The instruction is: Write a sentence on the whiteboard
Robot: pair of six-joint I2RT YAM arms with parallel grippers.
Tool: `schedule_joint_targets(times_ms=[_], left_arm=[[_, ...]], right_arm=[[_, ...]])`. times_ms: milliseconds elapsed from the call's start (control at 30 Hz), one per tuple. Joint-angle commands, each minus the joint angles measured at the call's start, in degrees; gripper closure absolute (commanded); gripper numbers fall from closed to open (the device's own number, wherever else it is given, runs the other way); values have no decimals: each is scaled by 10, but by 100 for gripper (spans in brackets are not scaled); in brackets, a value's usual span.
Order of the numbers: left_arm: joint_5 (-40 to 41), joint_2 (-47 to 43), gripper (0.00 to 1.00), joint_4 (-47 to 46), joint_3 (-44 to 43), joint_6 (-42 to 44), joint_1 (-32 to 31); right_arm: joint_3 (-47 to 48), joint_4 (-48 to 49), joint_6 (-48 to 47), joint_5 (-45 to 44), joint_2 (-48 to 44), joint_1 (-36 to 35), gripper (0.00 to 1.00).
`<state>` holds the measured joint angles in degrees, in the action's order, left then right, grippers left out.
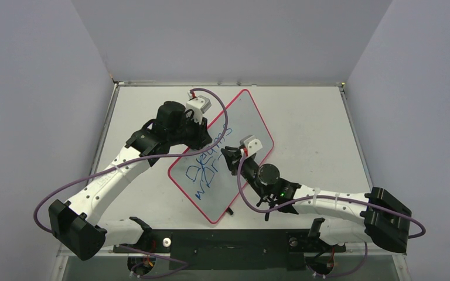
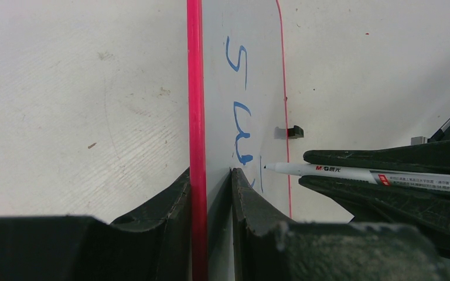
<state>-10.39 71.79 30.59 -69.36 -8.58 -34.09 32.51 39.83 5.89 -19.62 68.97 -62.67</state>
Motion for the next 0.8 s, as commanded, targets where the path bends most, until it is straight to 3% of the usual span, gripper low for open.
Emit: schedule_joint_targets(times_ms=[0,767], left_arm=[[56,-19,100,-58,-5,57,3],[55,-18,100,-58,-5,56,2]], right_arm=[[31,21,9,12,12,-1,100],[-34,-4,73,10,-1,-11,100]])
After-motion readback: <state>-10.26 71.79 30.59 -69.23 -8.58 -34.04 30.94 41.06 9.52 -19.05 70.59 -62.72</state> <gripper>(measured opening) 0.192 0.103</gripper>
